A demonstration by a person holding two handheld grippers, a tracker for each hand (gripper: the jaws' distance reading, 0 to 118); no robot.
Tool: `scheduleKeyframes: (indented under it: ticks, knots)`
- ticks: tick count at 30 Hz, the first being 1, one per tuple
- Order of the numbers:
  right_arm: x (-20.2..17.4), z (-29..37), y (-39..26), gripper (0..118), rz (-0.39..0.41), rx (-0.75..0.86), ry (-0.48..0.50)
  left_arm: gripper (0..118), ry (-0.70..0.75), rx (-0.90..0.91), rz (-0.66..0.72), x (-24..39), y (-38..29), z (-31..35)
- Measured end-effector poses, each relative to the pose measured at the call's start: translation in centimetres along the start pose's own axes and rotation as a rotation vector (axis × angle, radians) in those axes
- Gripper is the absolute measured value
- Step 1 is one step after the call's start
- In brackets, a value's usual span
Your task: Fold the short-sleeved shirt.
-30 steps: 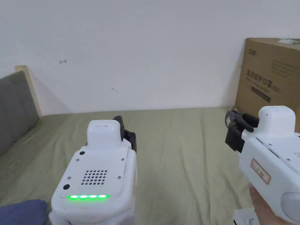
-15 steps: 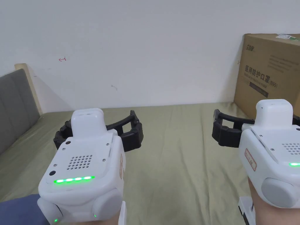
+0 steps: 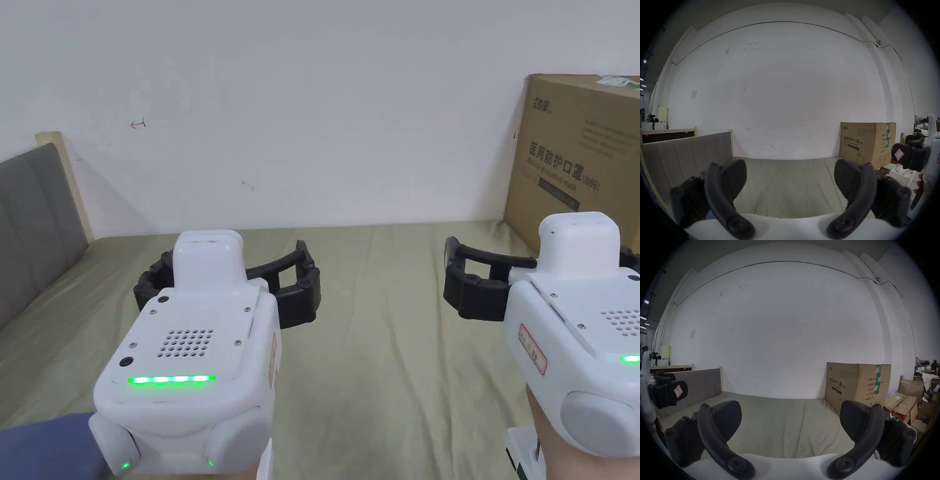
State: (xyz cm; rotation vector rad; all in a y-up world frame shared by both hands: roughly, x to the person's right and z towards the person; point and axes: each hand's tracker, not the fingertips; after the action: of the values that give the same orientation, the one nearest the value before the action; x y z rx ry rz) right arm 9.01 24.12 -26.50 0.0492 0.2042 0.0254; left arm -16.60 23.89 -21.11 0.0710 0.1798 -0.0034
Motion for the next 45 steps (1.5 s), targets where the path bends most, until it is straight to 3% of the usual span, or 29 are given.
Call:
scheduleKeyframes:
  ticks: [9,45]
  knots:
    - [-0.4,-0.4,-0.3,118,0.015,-0.025,0.016,116,-0.009,-0.023,0.026,-0.8,-0.3,-0.7]
    - [-0.5,-0.6,-1.2,118,-0.014,-0.052,0.027,116,-0.023,-0.110,0.056,-0.1,-1.1,-1.1]
